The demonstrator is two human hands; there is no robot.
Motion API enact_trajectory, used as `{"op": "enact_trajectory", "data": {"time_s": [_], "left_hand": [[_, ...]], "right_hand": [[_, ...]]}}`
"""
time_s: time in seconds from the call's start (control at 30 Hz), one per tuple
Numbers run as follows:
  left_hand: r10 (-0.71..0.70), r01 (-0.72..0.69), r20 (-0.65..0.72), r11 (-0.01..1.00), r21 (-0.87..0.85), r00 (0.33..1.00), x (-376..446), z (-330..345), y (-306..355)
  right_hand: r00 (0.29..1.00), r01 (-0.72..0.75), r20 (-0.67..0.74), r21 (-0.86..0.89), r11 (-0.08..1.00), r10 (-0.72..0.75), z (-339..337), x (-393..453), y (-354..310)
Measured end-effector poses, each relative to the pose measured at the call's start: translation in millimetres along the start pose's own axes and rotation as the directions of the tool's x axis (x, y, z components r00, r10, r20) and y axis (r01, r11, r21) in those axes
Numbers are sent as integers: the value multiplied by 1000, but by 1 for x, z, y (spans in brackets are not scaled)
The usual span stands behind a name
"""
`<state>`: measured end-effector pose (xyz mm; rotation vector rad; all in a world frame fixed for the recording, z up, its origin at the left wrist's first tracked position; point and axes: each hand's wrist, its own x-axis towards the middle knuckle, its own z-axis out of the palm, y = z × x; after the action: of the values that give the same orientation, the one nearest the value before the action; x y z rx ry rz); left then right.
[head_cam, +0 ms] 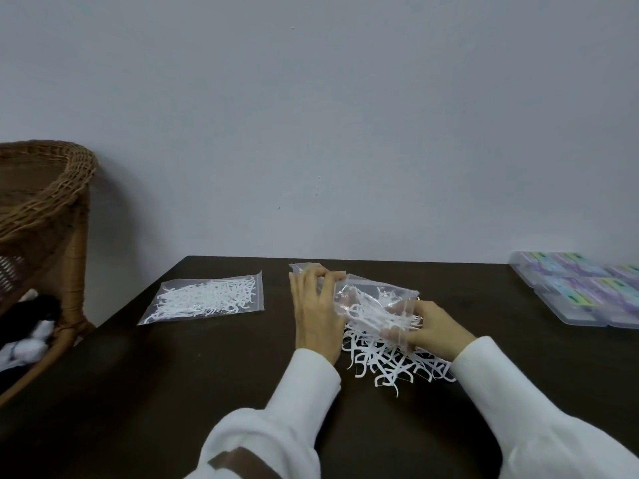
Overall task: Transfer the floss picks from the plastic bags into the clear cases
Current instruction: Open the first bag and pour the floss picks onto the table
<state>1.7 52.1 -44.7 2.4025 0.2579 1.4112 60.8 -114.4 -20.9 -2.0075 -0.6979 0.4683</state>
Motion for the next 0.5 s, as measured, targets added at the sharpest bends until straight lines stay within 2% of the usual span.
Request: {"op": "enact_trajectory", "data": {"time_s": [0.1, 0.23, 0.37, 0.5], "left_hand": [[43, -43, -14, 999, 3, 999, 0, -1, -1], [16, -16, -15, 1000, 9, 1000, 1, -2, -6], [-87, 86, 11, 996, 19, 996, 3, -3, -12], [-233, 234, -42, 972, 14, 972, 7, -3, -24]], "right_hand": [[999, 41, -18, -109, 993, -43, -1, 0, 2], [997, 76, -14, -66, 995, -77, -2, -1, 4], [990, 130, -43, -55, 990, -133, -6, -1, 4], [986, 145, -72, -76, 986, -151, -13, -1, 2]]}}
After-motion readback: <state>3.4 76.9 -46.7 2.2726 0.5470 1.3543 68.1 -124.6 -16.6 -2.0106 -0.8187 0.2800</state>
